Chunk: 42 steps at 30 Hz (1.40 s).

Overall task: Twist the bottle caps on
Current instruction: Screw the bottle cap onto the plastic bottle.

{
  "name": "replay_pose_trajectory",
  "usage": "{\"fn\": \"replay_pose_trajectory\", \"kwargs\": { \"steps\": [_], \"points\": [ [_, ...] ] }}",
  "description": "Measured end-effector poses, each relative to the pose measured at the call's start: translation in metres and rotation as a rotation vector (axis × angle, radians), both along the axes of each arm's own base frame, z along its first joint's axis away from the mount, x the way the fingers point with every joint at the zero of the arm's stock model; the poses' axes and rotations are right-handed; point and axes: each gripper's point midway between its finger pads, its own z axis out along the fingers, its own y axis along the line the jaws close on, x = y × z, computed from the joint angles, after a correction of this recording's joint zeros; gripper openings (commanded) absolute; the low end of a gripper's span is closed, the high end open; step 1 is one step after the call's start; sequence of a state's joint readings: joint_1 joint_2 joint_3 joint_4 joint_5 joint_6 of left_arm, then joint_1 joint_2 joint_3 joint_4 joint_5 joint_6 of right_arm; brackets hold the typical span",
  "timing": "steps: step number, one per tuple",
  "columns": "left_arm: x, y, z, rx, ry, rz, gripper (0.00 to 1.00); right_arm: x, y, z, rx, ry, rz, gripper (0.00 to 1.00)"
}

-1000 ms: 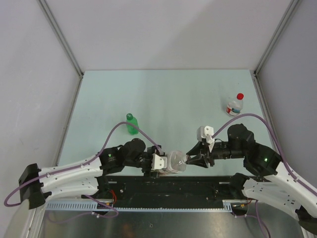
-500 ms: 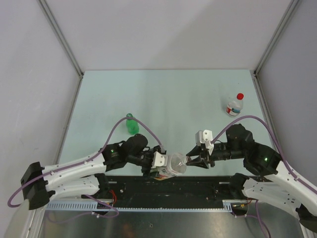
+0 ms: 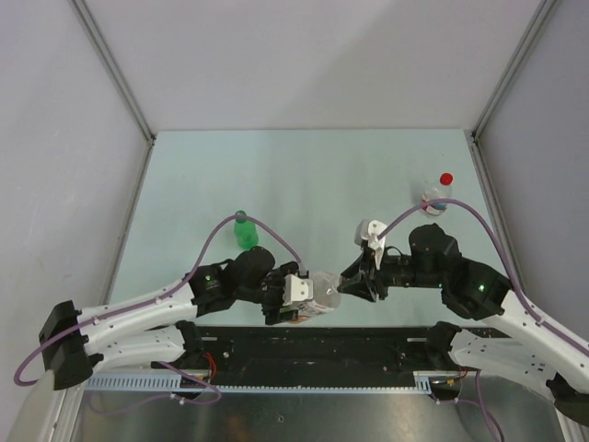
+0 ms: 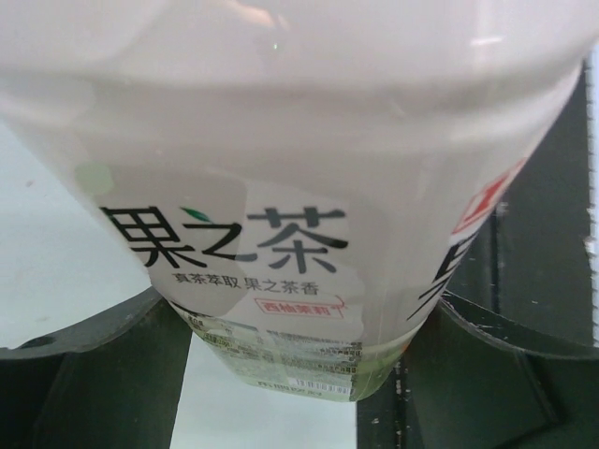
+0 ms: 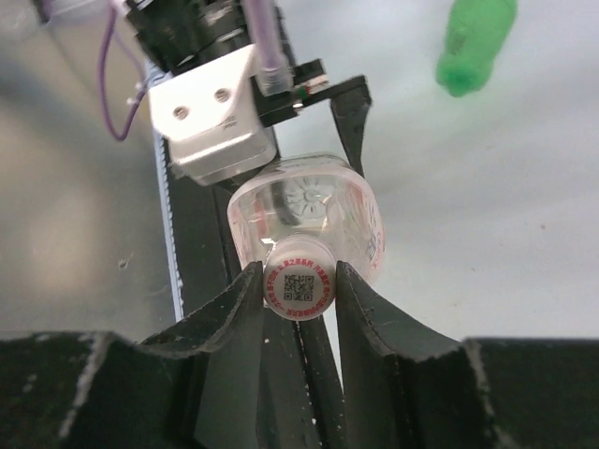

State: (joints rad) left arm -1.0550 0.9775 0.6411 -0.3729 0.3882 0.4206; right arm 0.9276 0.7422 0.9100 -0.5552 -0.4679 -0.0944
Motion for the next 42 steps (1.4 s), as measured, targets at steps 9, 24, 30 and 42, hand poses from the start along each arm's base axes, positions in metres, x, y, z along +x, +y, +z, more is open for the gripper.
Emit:
{"fn": "replay_pose_trajectory", "kwargs": {
  "steps": [9,24,30,42],
  "points": [
    [0.043,0.011,0.002,0.049,-0.151,0.192,0.00,0.045,0.000,-0.010,-0.003,0.169,-0.357,0.00],
    [0.084,0.011,0.006,0.053,-0.266,0.360,0.00,0.097,-0.010,-0.017,0.097,0.379,-0.796,0.27],
    [0.087,0.003,0.006,-0.003,-0.238,0.398,0.00,0.106,-0.011,-0.009,0.127,0.325,-0.813,0.43],
    [0.075,-0.035,0.032,-0.199,-0.197,0.314,0.00,0.095,-0.025,0.027,0.212,0.173,-0.736,0.99]
  ]
}}
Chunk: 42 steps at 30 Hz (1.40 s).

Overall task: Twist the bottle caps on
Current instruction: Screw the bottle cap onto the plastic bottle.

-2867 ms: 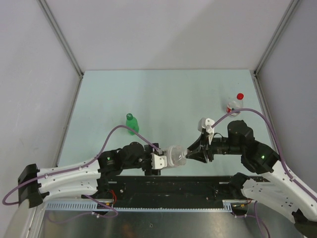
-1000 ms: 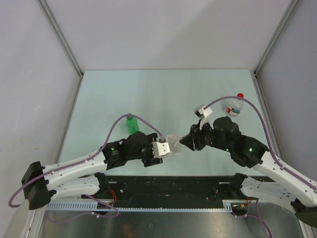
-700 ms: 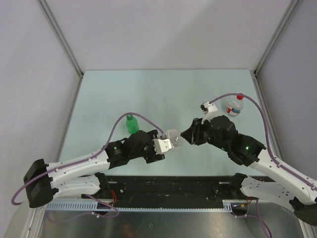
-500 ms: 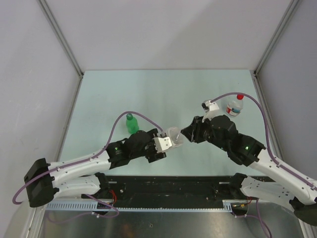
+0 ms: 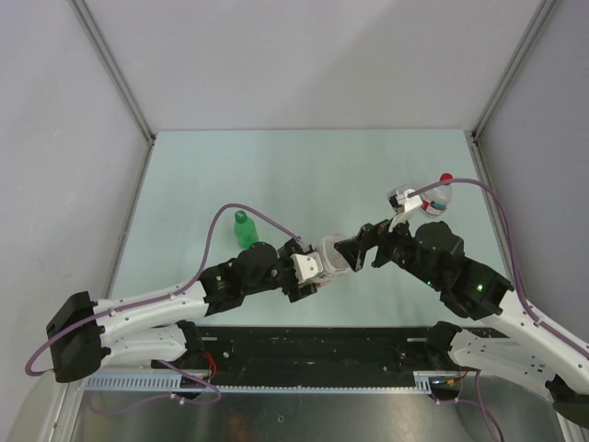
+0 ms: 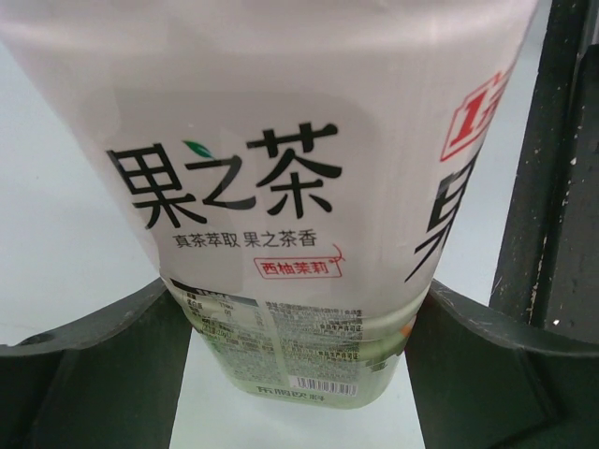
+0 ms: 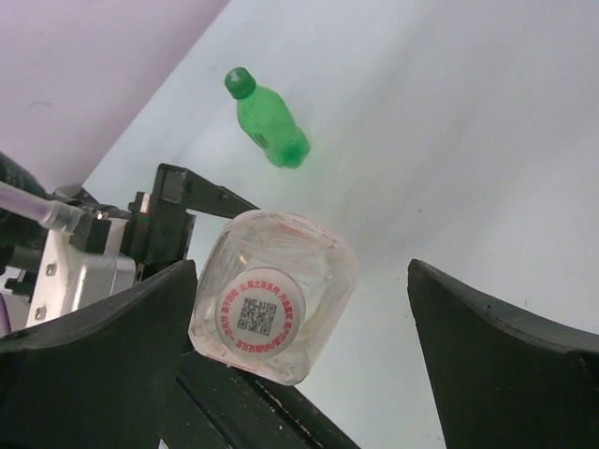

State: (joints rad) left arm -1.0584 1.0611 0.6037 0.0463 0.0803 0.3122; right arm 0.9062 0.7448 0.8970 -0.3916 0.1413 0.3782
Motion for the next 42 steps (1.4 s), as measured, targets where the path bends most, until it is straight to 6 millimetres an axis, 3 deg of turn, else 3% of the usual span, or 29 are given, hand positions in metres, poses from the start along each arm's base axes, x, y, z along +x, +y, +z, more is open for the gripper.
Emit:
{"fn": "replay_pose_trajectory", "kwargs": {
  "steps": [7,17,23,28,36,42],
  "points": [
    [-0.004,-0.006,0.003,-0.033,-0.001,-0.037,0.00,-0.017,-0.002,0.022,0.028,-0.098,0.097,0.99],
    [-0.017,0.005,-0.008,-0.071,0.045,-0.122,0.00,-0.072,-0.012,0.062,0.035,-0.394,0.387,0.97],
    [-0.039,0.006,0.003,-0.138,0.033,-0.230,0.00,-0.104,-0.005,0.050,-0.083,-0.586,0.654,0.92],
    [-0.051,0.010,0.004,-0.156,0.023,-0.289,0.00,-0.108,0.002,0.042,-0.136,-0.648,0.742,0.87],
    [-0.055,0.011,0.004,-0.156,0.008,-0.320,0.00,-0.100,0.020,0.034,-0.153,-0.636,0.789,0.57],
    [-0.057,0.010,0.004,-0.156,0.008,-0.337,0.00,-0.094,0.027,0.028,-0.162,-0.613,0.795,0.54]
  ]
}}
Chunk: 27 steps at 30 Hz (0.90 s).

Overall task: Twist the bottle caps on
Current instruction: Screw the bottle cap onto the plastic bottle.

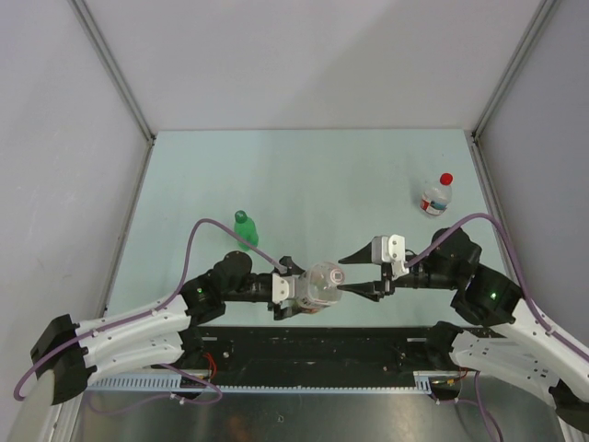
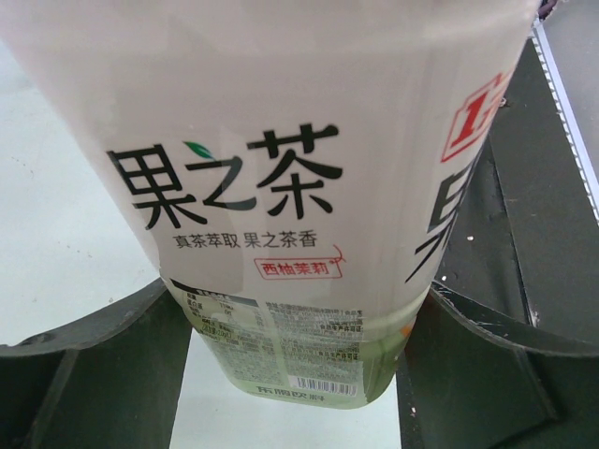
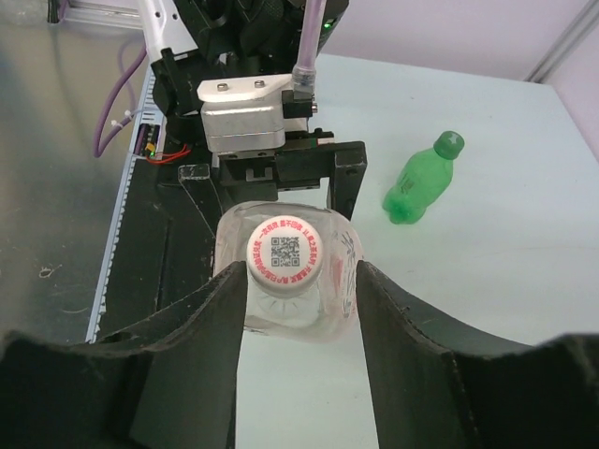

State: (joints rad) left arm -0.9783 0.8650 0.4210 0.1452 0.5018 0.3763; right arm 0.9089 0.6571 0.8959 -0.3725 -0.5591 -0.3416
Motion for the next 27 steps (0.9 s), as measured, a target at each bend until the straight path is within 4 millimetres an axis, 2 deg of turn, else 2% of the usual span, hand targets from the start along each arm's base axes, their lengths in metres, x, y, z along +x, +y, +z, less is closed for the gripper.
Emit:
{"fn": "replay_pose_trajectory", "kwargs": {
  "steps": [18,22,27],
  "points": [
    [-0.0018,0.0024,-0.0068,0.026,0.009,-0.005,0.00,-0.0079,0.0028,0.0003,0.004,0.007,0.051,0.51],
    [-0.0019,0.0024,-0.0069,0.027,0.010,-0.006,0.00,-0.0076,0.0039,-0.0005,0.001,0.010,0.053,0.47],
    [-0.0020,0.0025,-0.0071,0.028,0.009,-0.007,0.00,-0.0084,0.0048,-0.0013,-0.001,0.013,0.057,0.33]
  ]
}}
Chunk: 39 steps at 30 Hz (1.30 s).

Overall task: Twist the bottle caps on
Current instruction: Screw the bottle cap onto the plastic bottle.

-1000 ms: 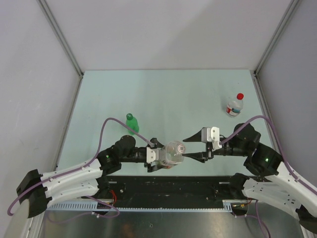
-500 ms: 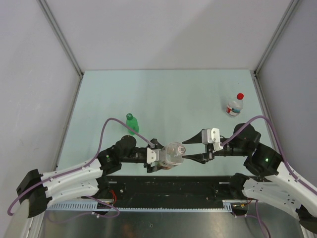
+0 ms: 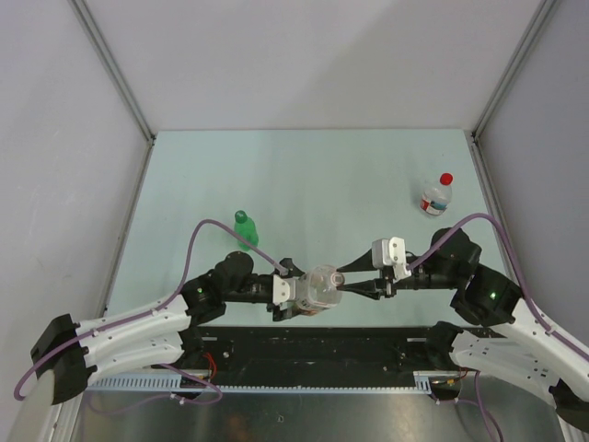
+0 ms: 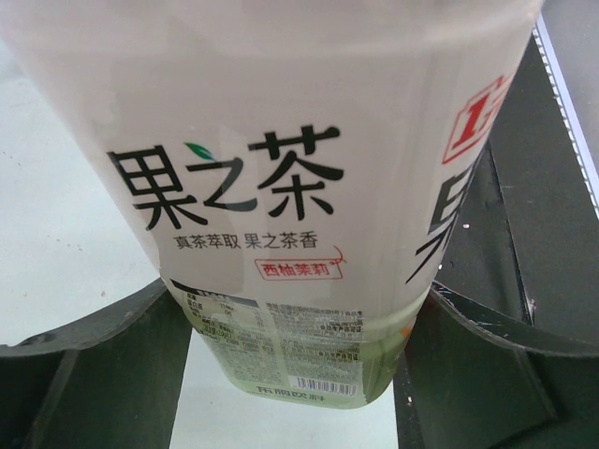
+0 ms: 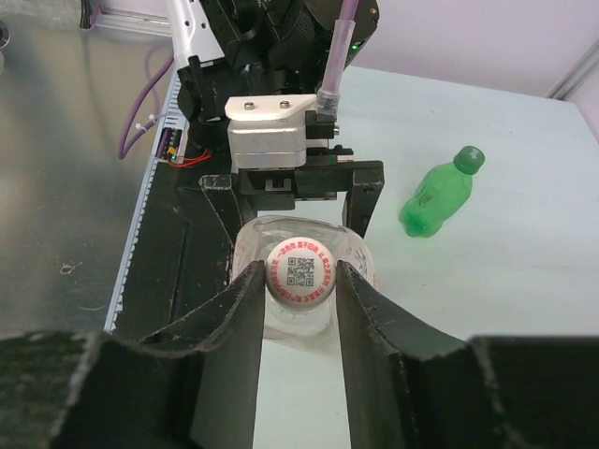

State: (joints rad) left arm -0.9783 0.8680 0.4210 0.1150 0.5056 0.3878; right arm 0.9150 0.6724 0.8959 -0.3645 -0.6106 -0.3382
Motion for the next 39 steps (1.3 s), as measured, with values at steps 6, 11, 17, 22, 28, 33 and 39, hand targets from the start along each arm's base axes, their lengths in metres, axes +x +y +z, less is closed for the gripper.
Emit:
{"fn": "replay_pose_trajectory", "kwargs": {
  "steps": [6,11,17,22,28,33,39],
  "points": [
    [0.001,0.002,-0.002,0.010,-0.003,0.008,0.00,0.001,0.003,-0.003,-0.011,0.003,0.000,0.28],
    [0.010,0.010,0.004,0.010,-0.031,0.078,0.00,0.008,0.005,-0.002,-0.005,0.011,-0.050,0.25],
    [0.034,0.022,0.013,0.005,-0.088,0.227,0.00,0.037,0.014,0.005,0.041,0.110,-0.237,0.14],
    [0.076,0.028,0.004,0.101,-0.109,0.412,0.00,0.082,0.023,-0.005,0.086,0.285,-0.523,0.10],
    [0.109,0.036,-0.010,0.205,-0.123,0.569,0.00,0.123,0.015,-0.028,0.172,0.502,-0.895,0.13],
    [0.117,0.037,-0.018,0.226,-0.120,0.618,0.00,0.142,0.008,-0.043,0.267,0.611,-1.126,0.20],
    [0.119,0.035,-0.017,0.211,-0.119,0.627,0.00,0.152,-0.003,-0.043,0.344,0.635,-1.231,0.32]
  ]
}}
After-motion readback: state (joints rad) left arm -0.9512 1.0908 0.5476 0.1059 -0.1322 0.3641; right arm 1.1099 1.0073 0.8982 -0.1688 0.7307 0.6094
